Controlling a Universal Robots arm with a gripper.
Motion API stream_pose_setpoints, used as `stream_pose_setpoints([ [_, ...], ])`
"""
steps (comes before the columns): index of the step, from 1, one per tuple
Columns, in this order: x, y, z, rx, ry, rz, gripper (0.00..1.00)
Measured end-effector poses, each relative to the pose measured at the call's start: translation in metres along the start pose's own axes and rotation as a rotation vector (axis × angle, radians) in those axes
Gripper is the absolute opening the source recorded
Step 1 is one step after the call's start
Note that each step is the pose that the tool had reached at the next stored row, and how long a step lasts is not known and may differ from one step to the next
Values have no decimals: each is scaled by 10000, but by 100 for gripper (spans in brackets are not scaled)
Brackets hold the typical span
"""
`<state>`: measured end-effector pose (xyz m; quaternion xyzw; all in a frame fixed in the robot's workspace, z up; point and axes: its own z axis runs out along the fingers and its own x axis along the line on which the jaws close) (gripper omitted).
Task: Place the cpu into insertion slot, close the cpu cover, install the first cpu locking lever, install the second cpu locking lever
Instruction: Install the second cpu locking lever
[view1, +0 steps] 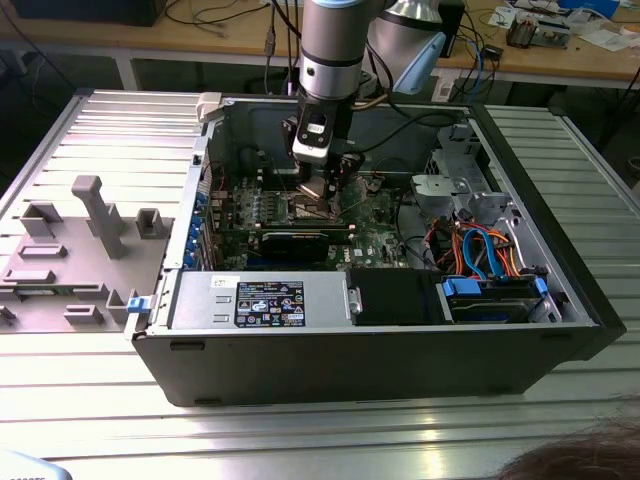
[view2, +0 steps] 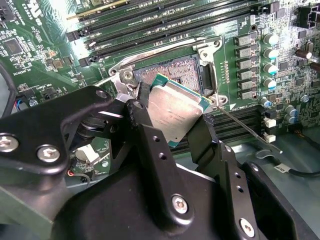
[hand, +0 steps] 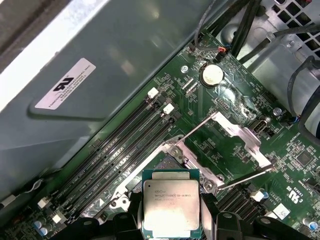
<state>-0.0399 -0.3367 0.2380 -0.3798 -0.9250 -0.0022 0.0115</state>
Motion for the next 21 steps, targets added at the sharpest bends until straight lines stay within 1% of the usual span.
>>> stream_pose_setpoints([
  [11,0,0,2,-5,1,223,55],
  [15,0,0,3,-9,0,396,55],
  [21,0,0,5,-12,2,550,55],
])
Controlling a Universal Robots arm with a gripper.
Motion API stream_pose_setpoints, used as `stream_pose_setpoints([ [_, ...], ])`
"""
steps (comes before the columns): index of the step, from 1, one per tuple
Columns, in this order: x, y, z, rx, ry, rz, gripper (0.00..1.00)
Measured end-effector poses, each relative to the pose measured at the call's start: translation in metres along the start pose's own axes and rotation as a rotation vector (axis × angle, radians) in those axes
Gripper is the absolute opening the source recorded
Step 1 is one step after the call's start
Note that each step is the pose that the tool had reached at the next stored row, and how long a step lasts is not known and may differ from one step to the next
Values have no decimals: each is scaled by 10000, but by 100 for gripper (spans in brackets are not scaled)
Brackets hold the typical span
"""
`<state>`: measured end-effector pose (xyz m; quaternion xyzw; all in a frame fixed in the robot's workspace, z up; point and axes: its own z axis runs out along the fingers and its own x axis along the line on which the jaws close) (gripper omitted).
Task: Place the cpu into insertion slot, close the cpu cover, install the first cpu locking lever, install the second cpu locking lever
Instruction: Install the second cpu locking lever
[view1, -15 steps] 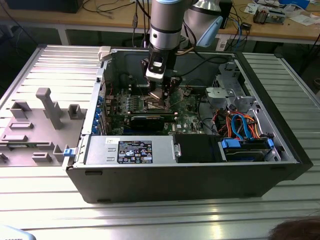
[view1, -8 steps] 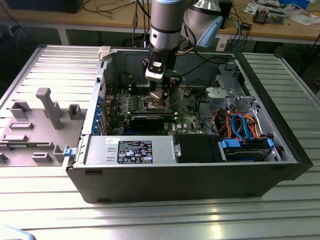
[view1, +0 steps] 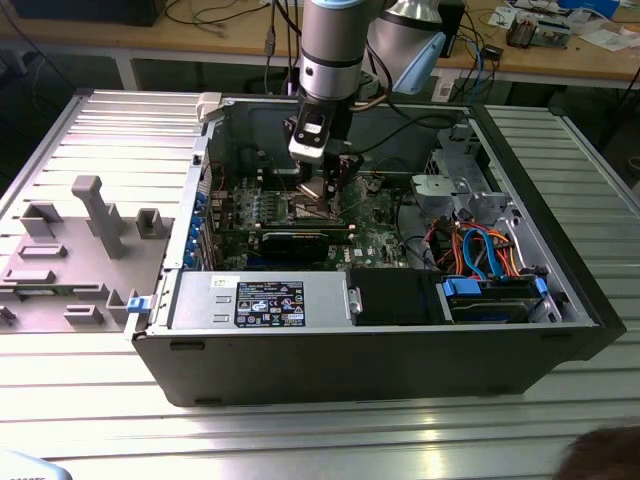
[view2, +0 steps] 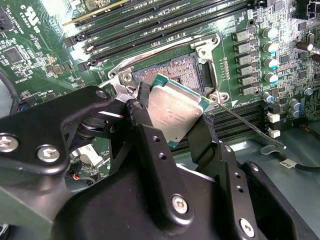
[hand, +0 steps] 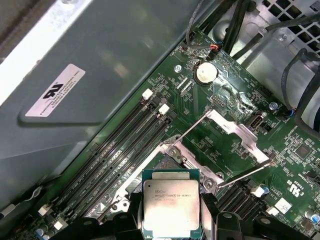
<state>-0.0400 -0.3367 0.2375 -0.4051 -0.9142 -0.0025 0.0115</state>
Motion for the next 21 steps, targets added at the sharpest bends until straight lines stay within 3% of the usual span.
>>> stream_pose_setpoints([
  [21,0,0,6,-13,3,564,55],
])
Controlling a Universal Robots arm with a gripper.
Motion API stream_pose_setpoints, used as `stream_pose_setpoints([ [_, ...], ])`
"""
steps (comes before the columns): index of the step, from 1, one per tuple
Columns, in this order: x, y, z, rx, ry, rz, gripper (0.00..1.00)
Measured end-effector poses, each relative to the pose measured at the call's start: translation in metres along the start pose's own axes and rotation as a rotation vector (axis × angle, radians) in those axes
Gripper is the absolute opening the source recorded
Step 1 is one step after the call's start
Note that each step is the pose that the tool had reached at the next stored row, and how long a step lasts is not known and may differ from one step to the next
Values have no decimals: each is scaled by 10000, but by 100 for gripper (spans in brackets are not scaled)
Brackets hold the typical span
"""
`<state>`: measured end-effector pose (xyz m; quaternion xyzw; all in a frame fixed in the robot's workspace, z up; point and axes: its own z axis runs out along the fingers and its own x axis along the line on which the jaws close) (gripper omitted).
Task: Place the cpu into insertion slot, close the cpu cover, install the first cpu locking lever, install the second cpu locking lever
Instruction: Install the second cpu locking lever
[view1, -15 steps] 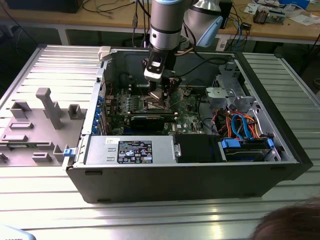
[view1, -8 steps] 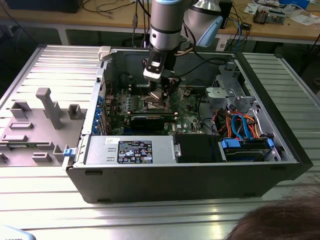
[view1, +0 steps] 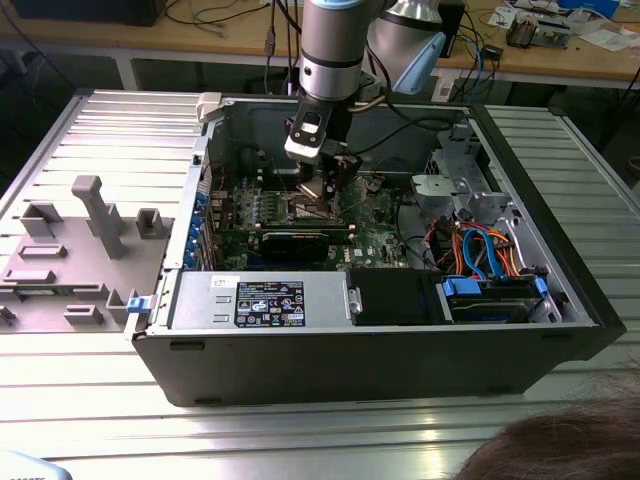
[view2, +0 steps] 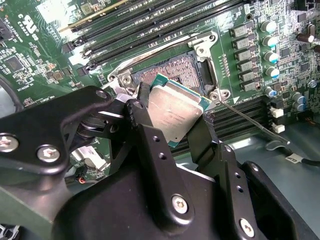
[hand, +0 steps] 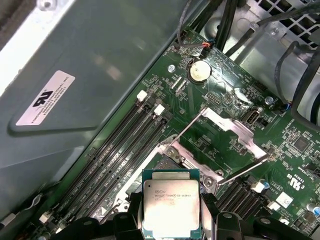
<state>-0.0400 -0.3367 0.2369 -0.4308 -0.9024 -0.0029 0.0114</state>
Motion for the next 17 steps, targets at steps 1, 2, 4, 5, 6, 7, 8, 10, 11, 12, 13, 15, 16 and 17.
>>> stream_pose_setpoints([
  [1,0,0,0,0,0,23,55],
  [2,0,0,0,0,0,38,55],
  [4,-1,1,1,-3,0,104,55],
  [5,-1,1,1,-2,0,126,55],
  [6,-1,1,1,-3,0,144,55],
  [7,-1,1,1,-3,1,172,55],
  [8,-1,1,1,-4,1,196,55],
  [10,-1,1,2,-6,1,232,55],
  [11,0,1,2,-6,1,249,55],
  [12,-1,1,2,-6,1,266,55],
  [13,0,0,2,-6,1,283,55],
  [15,0,0,2,-8,2,330,55],
  [16,0,0,2,-8,1,354,55],
  [17,0,0,2,-8,1,381,55],
])
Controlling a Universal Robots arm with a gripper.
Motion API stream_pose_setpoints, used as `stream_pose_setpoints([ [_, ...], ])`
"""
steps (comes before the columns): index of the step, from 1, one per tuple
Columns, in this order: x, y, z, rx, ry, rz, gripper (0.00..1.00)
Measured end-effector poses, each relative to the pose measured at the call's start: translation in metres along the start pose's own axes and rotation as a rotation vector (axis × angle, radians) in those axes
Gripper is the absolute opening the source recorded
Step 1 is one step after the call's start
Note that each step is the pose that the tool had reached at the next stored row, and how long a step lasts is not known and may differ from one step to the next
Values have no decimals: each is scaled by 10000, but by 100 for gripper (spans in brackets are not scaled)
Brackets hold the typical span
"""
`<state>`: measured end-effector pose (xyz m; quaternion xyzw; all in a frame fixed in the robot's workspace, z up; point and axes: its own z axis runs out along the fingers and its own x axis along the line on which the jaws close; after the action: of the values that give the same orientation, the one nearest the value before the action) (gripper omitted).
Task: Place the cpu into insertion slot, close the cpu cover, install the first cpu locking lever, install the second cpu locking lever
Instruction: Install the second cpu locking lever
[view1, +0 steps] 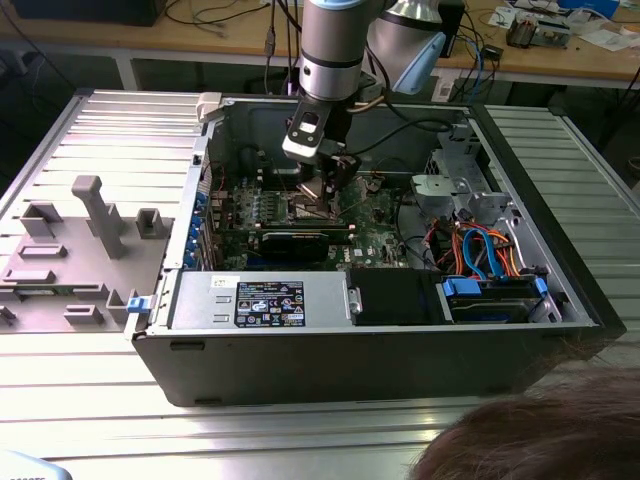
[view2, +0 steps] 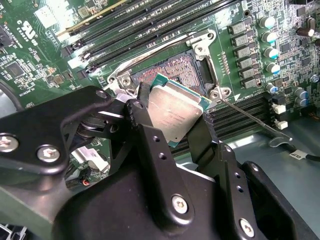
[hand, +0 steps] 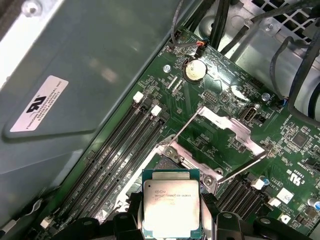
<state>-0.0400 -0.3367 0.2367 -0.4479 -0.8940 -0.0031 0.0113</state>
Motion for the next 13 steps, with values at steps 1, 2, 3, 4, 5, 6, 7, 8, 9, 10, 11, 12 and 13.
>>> stream_pose_setpoints([
  [1,0,0,0,0,0,19,55],
  [2,0,0,0,-1,0,40,55],
  [3,0,0,0,-2,1,58,55],
  [4,0,0,0,-2,1,81,55],
  [5,0,0,0,-3,0,98,55],
  [6,0,0,0,-3,1,124,55],
  [7,0,0,0,-3,1,140,55],
  [8,0,0,1,-4,1,159,55],
  [9,0,0,1,-4,1,174,55],
  [10,0,0,1,-4,1,194,55],
  [11,0,0,1,-5,2,209,55],
  [12,0,0,1,-6,2,224,55],
  [13,0,0,1,-5,1,238,55],
])
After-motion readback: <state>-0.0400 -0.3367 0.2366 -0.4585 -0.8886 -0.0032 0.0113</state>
